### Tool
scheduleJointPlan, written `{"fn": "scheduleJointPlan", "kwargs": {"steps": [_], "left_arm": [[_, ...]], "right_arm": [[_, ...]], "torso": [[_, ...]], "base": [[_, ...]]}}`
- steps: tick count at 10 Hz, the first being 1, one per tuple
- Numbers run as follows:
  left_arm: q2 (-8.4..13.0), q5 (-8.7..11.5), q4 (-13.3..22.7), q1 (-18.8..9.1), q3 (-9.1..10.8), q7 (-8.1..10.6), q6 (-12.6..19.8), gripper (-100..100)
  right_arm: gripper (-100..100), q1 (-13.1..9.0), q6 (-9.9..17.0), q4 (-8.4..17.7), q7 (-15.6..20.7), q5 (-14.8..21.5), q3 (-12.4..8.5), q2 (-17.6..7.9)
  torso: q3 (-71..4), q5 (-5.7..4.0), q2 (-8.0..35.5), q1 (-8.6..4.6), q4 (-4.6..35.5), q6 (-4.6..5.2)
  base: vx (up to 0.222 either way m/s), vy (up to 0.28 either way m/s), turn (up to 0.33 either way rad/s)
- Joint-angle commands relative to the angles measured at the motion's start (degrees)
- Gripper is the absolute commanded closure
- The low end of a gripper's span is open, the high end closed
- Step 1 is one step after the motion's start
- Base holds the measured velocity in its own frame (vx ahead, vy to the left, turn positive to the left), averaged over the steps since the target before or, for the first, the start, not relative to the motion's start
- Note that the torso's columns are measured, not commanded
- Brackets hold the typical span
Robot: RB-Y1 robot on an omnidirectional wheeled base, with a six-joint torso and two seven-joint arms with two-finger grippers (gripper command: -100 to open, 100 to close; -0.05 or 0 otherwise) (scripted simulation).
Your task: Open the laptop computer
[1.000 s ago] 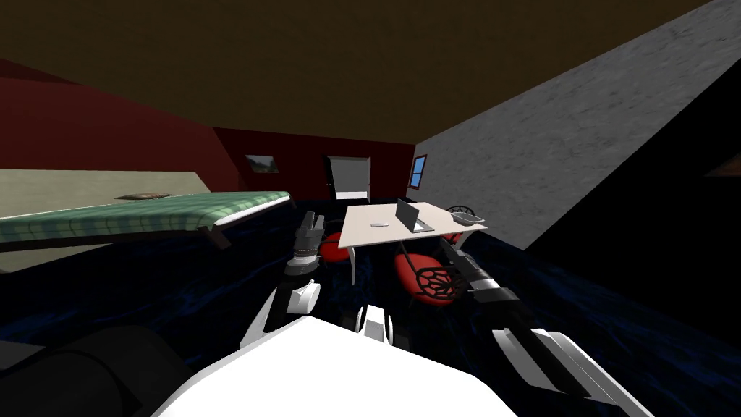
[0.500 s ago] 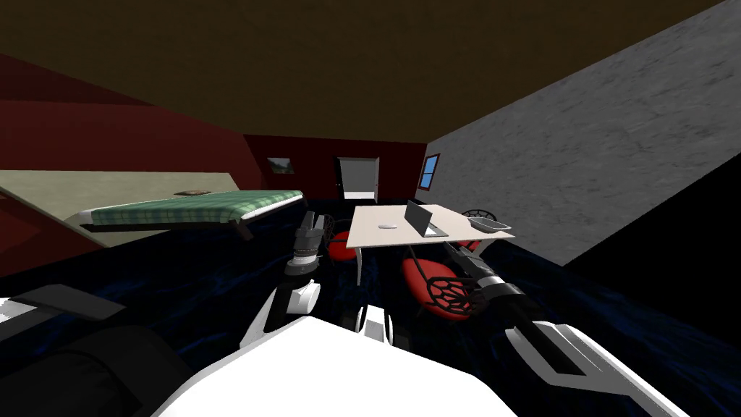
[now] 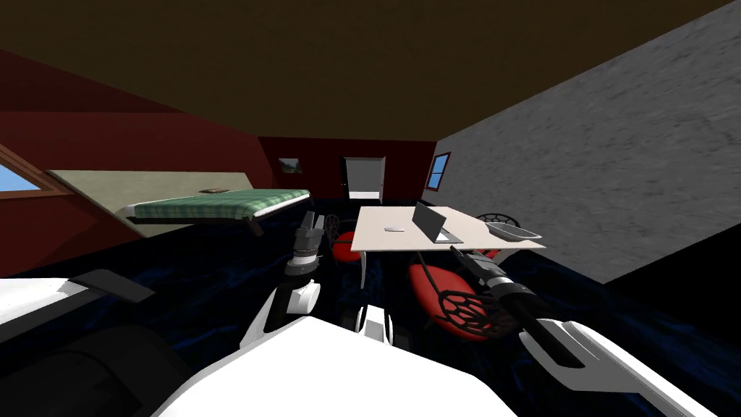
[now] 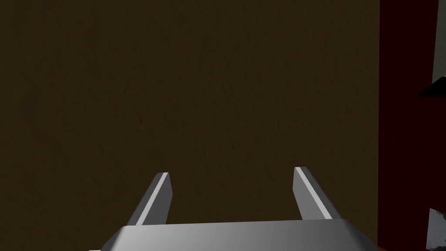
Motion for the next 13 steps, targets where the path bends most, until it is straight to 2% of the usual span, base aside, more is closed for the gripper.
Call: {"fn": "scheduleJointPlan", "kwargs": {"steps": [1, 4, 5, 10, 11, 13], "left_arm": [[0.0, 0.0, 0.0, 0.0, 0.0, 0.0, 0.0, 0], [0.0, 0.0, 0.0, 0.0, 0.0, 0.0, 0.0, 0], [0.0, 0.0, 0.0, 0.0, 0.0, 0.0, 0.0, 0], [0.0, 0.0, 0.0, 0.0, 0.0, 0.0, 0.0, 0], [0.0, 0.0, 0.0, 0.0, 0.0, 0.0, 0.0, 0], [0.0, 0.0, 0.0, 0.0, 0.0, 0.0, 0.0, 0]], "right_arm": [[-100, -0.8, 4.1, 3.3, 1.6, 3.7, 0.6, -3.3], [-100, -1.0, 9.7, 7.4, 3.8, 8.8, 1.2, -7.2], [-100, -1.0, 9.9, 7.4, 3.8, 8.8, 1.2, -7.2], [-100, -1.1, 17.7, 13.0, 6.9, 16.3, 1.9, -12.3], [-100, -1.1, 17.7, 13.0, 6.9, 16.3, 1.9, -12.3], [-100, -1.1, 20.0, 14.6, 7.8, 18.6, 2.0, -13.9]], "torso": [[0.0, 0.01, 0.0, 0.07, 0.0, -0.04], [-0.1, 0.01, -0.1, 0.05, 0.0, -0.01], [0.0, 0.0, 0.0, 0.0, 0.0, -0.02], [-0.1, 0.01, -0.2, 0.06, -0.1, -0.02], [-0.1, 0.02, -0.1, 0.07, 0.0, -0.04], [0.2, -0.04, 0.2, -0.08, 0.1, -0.01]], "base": [[0.102, 0.061, 0.17], [0.16, 0.08, 0.141], [0.098, 0.036, 0.031], [0.123, 0.04, 0.11], [0.087, 0.036, 0.034], [0.061, 0.025, 0.064]]}}
